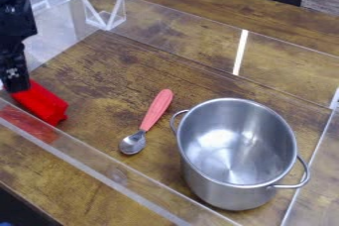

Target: Put the red object in the silver pot

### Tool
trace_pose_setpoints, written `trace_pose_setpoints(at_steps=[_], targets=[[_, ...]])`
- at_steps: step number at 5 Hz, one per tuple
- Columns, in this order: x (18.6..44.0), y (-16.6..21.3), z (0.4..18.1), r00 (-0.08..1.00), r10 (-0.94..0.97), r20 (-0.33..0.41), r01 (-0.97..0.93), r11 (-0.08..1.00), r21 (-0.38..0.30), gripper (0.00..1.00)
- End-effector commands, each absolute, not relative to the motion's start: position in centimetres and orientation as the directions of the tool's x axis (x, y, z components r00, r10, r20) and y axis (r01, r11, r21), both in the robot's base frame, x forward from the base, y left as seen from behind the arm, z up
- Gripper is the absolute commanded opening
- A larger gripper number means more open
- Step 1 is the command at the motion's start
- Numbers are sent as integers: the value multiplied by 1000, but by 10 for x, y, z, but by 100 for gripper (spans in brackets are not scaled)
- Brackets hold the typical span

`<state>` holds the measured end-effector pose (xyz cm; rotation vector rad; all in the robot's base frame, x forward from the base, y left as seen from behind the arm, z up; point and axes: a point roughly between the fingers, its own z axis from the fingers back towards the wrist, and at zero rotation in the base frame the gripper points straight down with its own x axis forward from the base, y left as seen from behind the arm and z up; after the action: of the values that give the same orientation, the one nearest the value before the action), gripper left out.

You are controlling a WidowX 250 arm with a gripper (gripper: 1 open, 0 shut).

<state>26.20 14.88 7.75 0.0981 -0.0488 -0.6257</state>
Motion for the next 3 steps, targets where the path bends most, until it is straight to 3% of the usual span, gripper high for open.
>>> trace_pose_setpoints(at_steps=[1, 3], targets=[[271, 141, 68, 736, -675, 47, 664, 734, 143, 100], [285, 109, 57, 541, -838, 79, 818, 545, 184, 100]])
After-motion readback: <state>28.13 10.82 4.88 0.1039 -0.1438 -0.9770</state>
